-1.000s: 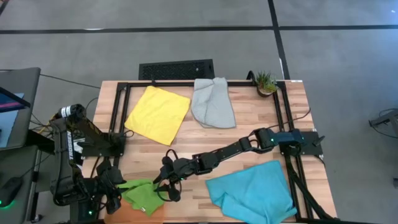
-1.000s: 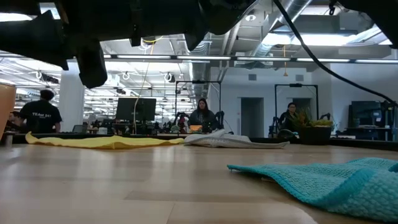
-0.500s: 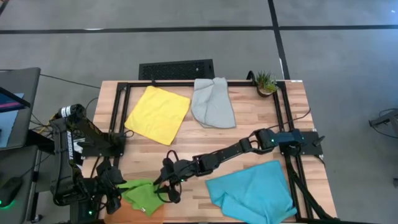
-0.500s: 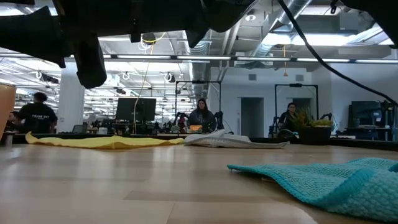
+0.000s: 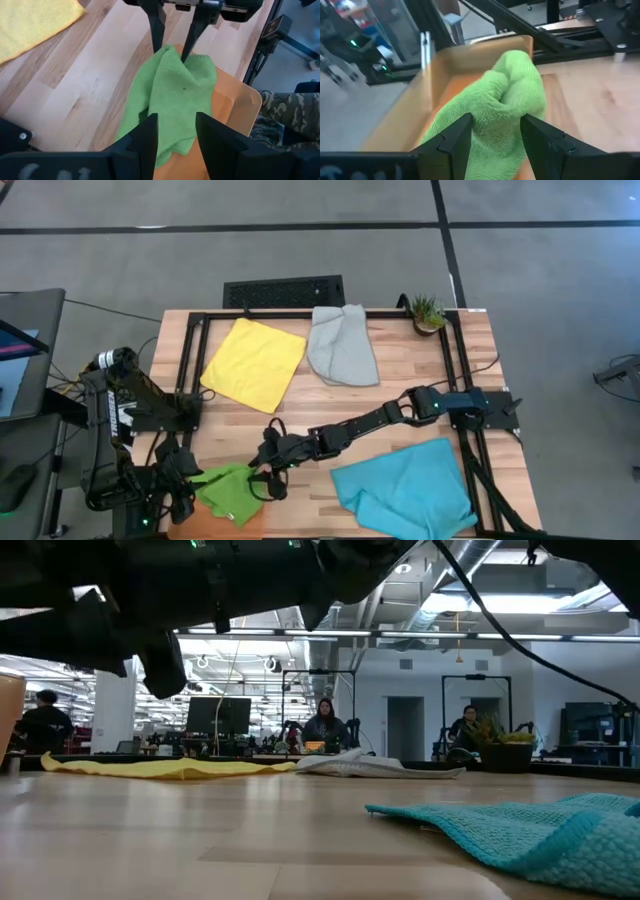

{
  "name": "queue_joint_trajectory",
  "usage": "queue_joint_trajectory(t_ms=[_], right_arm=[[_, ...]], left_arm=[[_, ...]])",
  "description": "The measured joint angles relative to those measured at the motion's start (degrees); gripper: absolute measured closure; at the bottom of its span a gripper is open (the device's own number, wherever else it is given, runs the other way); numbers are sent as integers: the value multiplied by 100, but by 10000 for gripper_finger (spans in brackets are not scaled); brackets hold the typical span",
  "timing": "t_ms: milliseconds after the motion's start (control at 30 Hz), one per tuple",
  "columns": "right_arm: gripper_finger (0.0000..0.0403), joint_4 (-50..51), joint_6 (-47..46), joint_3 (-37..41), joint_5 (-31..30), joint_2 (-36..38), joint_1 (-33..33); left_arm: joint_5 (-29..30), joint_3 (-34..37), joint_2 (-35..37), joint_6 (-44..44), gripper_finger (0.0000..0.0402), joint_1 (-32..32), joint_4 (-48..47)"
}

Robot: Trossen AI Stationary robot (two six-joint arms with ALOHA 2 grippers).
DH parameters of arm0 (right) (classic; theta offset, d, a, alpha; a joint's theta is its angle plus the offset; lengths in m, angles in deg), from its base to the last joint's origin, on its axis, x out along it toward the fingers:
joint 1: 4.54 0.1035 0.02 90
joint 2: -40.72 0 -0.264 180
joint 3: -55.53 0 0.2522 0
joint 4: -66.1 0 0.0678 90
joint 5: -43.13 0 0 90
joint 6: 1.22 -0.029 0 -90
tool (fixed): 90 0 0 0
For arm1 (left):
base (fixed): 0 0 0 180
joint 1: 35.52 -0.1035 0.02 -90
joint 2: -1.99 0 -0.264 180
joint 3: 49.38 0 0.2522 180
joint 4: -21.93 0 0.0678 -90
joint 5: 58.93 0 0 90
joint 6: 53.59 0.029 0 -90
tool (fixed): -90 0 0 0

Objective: Fold microfiber towels
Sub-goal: Put the folded green towel into the orange bin

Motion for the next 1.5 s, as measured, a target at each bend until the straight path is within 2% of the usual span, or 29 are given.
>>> queue_joint_trajectory(t_ms=[167,667,867,1000,1200,1367,1500], right_arm=[[210,286,102,0,38,101,-70],[210,195,588,-2,29,183,-238],[210,1221,1502,0,-100,704,-196],[210,1981,2051,0,-572,1124,-72],[210,3108,2579,0,-1631,1760,118],[210,3707,2690,-2,-2120,2126,206],[210,4039,2681,-2,-2274,2287,204]], left_arm=[[-2,0,0,0,278,0,0],[0,0,0,68,278,2,-2],[60,2,0,107,278,2,-5],[292,269,-2,133,278,-3,72],[383,1001,-4,411,278,-305,847],[484,1524,-4,1809,278,-746,2272],[448,1966,-4,2751,278,-1088,3265]])
